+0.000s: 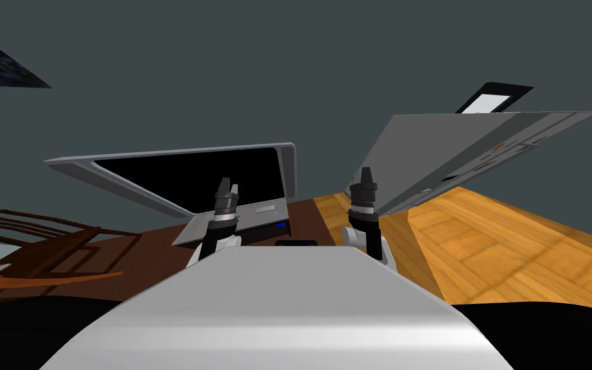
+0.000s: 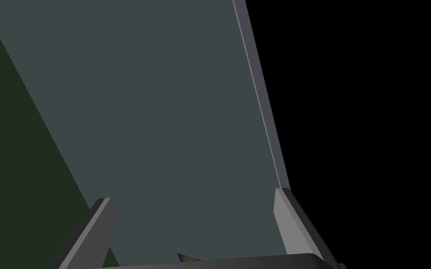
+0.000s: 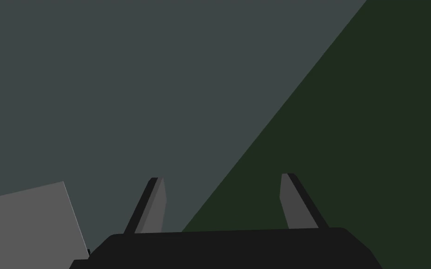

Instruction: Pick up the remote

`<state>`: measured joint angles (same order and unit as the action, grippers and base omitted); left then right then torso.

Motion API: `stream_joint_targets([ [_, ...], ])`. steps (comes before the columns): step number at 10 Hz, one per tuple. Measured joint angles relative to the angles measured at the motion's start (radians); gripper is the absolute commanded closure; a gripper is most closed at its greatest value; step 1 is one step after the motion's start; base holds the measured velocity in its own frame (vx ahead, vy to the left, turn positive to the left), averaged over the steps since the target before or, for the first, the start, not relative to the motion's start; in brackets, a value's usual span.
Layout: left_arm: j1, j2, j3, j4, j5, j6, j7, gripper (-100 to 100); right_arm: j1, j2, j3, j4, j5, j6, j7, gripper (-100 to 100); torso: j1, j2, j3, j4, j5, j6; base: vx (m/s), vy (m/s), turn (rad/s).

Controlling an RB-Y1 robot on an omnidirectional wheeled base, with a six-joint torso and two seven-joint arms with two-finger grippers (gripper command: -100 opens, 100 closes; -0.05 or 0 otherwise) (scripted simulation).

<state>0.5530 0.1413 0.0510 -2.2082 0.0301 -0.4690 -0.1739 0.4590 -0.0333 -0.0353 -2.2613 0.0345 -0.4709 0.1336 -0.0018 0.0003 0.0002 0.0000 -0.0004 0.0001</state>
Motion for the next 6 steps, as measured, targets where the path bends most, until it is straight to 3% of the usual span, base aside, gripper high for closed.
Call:
stream_joint_targets([
  [6, 0.015, 0.155, 0.037, 0.076, 0.059, 0.117, -0.026, -100, 0.0, 0.0, 0.0, 0.0, 0.0, 0.0, 0.0, 0, -0.001, 0.0, 0.0, 0.0, 0.0, 0.0, 0.002, -0.046, -0.114],
])
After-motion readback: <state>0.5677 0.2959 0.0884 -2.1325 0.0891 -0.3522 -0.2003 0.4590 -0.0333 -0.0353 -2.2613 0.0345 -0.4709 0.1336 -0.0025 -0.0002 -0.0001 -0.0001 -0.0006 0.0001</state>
